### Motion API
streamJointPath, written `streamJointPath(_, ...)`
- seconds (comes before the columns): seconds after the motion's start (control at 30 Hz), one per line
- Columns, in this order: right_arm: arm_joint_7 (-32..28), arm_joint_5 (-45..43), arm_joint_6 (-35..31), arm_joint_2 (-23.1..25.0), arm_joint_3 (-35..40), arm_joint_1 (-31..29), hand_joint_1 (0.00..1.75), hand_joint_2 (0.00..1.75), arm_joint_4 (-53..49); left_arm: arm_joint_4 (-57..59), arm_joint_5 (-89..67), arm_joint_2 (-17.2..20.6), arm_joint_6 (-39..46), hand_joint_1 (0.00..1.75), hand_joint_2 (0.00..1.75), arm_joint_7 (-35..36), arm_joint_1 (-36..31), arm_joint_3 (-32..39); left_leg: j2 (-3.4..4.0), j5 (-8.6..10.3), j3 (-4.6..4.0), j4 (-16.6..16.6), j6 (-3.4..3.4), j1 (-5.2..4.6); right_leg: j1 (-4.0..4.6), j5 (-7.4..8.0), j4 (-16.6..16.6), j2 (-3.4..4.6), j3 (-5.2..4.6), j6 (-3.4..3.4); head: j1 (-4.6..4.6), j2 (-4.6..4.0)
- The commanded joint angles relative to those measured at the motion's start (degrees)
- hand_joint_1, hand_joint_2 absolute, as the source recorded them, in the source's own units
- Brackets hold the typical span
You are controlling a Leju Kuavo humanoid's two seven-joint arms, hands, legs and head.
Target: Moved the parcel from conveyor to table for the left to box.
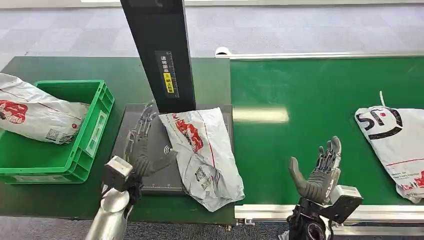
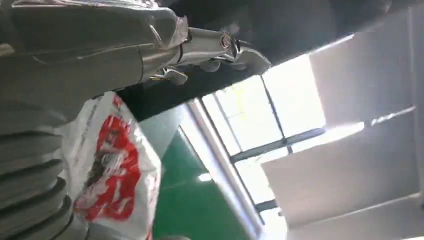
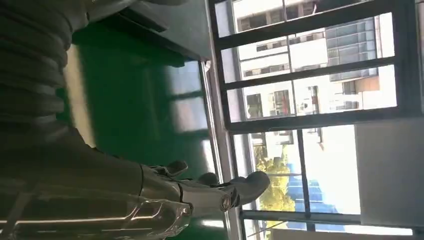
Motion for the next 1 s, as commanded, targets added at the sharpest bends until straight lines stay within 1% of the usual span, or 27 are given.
streamJointPath(0.03, -0.2, 0.0, -0.6, -0.5, 0.1, -5.1, 0.00, 1.75, 6.7, 19.3, -1.8, 0.9, 2.1, 0.00, 1.75, -0.9, -5.8, -3.8, 0.01, 0.09, 0.11, -0.1, 0.02, 0.02, 0.03, 0.10, -0.2, -0.03, 0.13, -0.04, 0.00, 0.00)
streamJointPath(0.1, -0.2, 0.1, -0.7, -0.5, 0.3, -5.4, 0.00, 1.75, 7.2, 20.9, -2.0, 1.2, 2.1, 0.00, 1.75, -1.0, -6.2, -3.9, 0.02, 0.05, 0.13, -0.1, 0.00, 0.01, 0.02, 0.06, -0.1, -0.01, 0.13, -0.04, 0.00, 0.00)
streamJointPath(0.13, -0.2, 0.1, -0.7, -0.4, 0.5, -5.7, 0.00, 1.75, 8.0, 26.4, -5.2, 1.4, 2.8, 0.00, 1.75, 2.6, -8.7, -5.0, 0.04, 0.07, 0.13, -0.1, 0.00, 0.03, 0.04, 0.09, -0.2, 0.00, 0.14, -0.05, 0.00, -0.02)
streamJointPath(0.2, -0.2, 0.2, -0.9, -0.2, 0.7, -5.8, 0.00, 1.75, 8.1, 31.6, -6.0, 0.8, 4.3, 0.00, 1.75, 1.3, -11.1, -4.8, -0.07, 0.08, 0.12, -0.1, 0.00, 0.03, 0.04, 0.06, -0.1, -0.10, 0.16, -0.04, 0.00, -0.02)
streamJointPath(0.27, -0.2, 0.1, -0.9, -0.2, 0.7, -5.7, 0.00, 1.75, 8.0, 32.6, -6.1, 0.7, 4.5, 0.00, 1.75, 0.8, -11.6, -4.8, -0.10, 0.08, 0.13, -0.1, 0.01, 0.03, 0.04, 0.06, -0.2, -0.13, 0.17, -0.04, 0.00, -0.02)
streamJointPath(0.37, -0.2, 0.0, -0.8, -0.3, 0.7, -5.6, 0.00, 1.75, 8.1, 33.7, -6.9, 0.7, 5.0, 0.00, 1.75, 1.4, -12.1, -5.1, 0.06, 0.04, 0.08, -0.1, 0.02, 0.04, 0.05, 0.07, -0.1, 0.03, 0.10, -0.03, 0.00, -0.02)
streamJointPath(0.53, -0.2, 0.2, -0.6, -0.2, 1.3, -6.1, 0.00, 1.75, 9.1, 47.1, -12.6, -0.5, 11.3, 0.00, 1.75, 2.9, -16.9, -5.4, -0.06, 0.07, 0.11, -0.1, 0.02, 0.03, 0.04, 0.06, -0.1, -0.08, 0.16, -0.03, 0.00, 0.00)
streamJointPath(0.6, -0.2, 0.4, -0.5, -0.2, 1.4, -6.5, 0.00, 1.75, 9.6, 50.1, -13.9, -0.9, 12.7, 0.00, 1.75, 3.9, -17.9, -5.3, -0.01, 0.05, 0.08, -0.1, 0.01, 0.03, 0.04, 0.06, -0.1, -0.03, 0.12, -0.02, 0.00, -0.02)
streamJointPath(0.73, -0.2, 0.7, -0.3, -0.1, 1.3, -7.1, 0.00, 1.75, 10.3, 53.0, -15.5, -1.3, 13.7, 0.00, 1.75, 4.3, -18.7, -4.5, 0.02, 0.06, 0.07, -0.1, 0.01, 0.03, 0.05, 0.08, -0.1, 0.00, 0.10, -0.03, 0.00, -0.02)
streamJointPath(1.0, -0.2, 0.7, -0.2, -0.1, 1.4, -7.3, 0.00, 1.75, 10.6, 53.2, -15.7, -1.2, 13.7, 0.00, 1.75, 4.4, -18.7, -4.3, 0.07, 0.02, 0.06, 0.0, 0.01, 0.01, 0.02, 0.06, -0.1, 0.06, 0.08, -0.02, 0.00, 0.00)
